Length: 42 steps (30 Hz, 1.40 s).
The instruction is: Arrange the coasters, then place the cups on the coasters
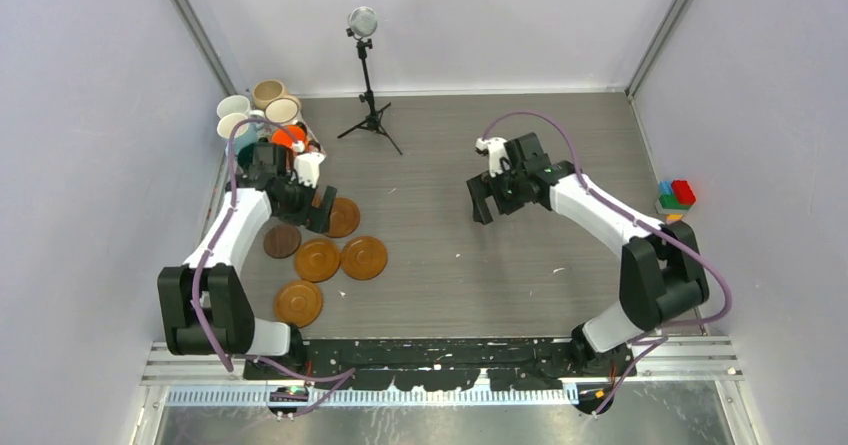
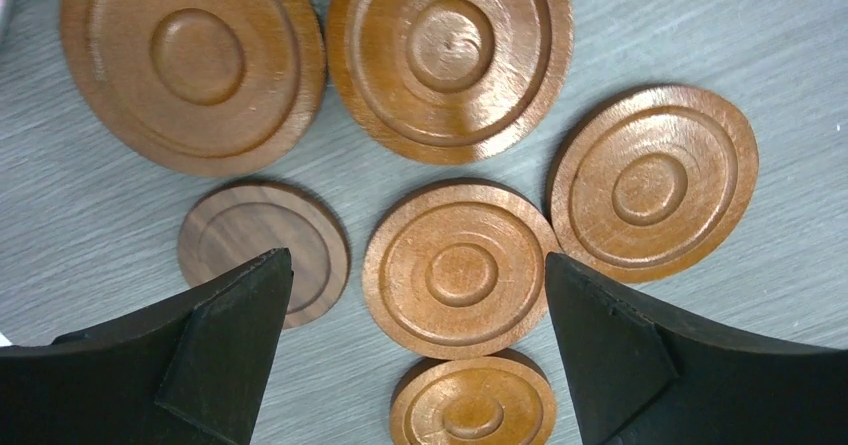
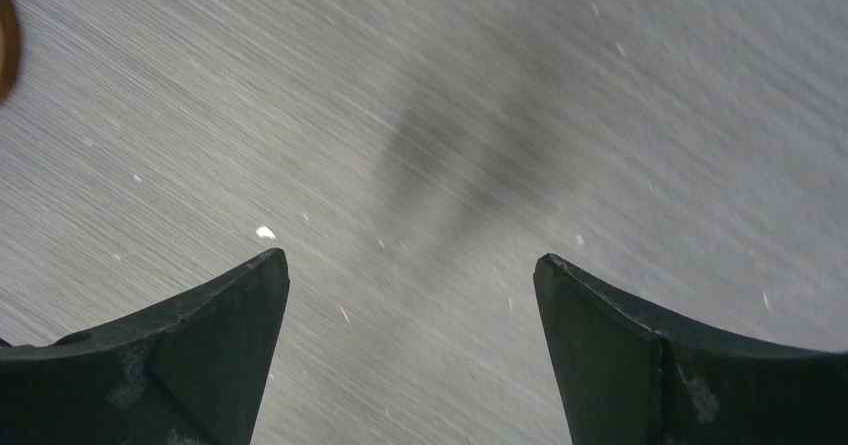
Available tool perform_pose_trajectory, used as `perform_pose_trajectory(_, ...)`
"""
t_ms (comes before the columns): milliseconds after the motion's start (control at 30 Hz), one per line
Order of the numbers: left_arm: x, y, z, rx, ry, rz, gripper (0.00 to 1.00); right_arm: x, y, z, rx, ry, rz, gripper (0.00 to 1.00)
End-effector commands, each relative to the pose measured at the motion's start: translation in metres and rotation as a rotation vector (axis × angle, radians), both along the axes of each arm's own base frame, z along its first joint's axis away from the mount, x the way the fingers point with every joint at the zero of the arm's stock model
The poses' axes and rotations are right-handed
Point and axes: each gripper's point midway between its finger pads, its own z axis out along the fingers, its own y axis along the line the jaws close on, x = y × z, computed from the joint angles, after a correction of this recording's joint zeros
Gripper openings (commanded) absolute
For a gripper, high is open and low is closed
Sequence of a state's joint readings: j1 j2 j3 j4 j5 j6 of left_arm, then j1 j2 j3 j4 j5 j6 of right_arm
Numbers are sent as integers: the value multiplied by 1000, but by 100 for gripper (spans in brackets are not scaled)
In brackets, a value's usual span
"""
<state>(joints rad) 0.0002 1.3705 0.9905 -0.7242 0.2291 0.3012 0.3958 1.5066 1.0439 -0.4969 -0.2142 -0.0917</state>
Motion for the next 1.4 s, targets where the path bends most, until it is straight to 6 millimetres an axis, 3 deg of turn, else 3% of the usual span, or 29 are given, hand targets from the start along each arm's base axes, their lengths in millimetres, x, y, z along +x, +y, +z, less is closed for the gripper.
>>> perform_pose_trajectory(0,20,8,21,-66,-37,47,100,28,55,35,75,-100,88,97)
perform_pose_trajectory(133,25,15,23,-102,-31,84,100,37,110,37,90,-102,157,96)
perform_pose_trajectory(400,27,29,16,-76,-32,108,100,30,219,11,74,-91,275,90)
perform_pose_trajectory(533,33,36,24,-137,-59,148,100,18,258,-3,59,-98,320,86)
perform_pose_trajectory(667,33,45,24,-153,-61,166,99,3,284,-18,22,-111,358,82)
perform_pose_trajectory(833,32,47,17,-140,-47,153,94,-8,290,-44,-47,-105,380,76)
perform_pose_trajectory(1033,39,40,19,-186,-44,126,90,-27,277,-72,-110,-42,401,67)
perform_pose_trajectory(1367,52,20,18,-197,-46,-3,81,-11,217,-80,-297,-93,357,58)
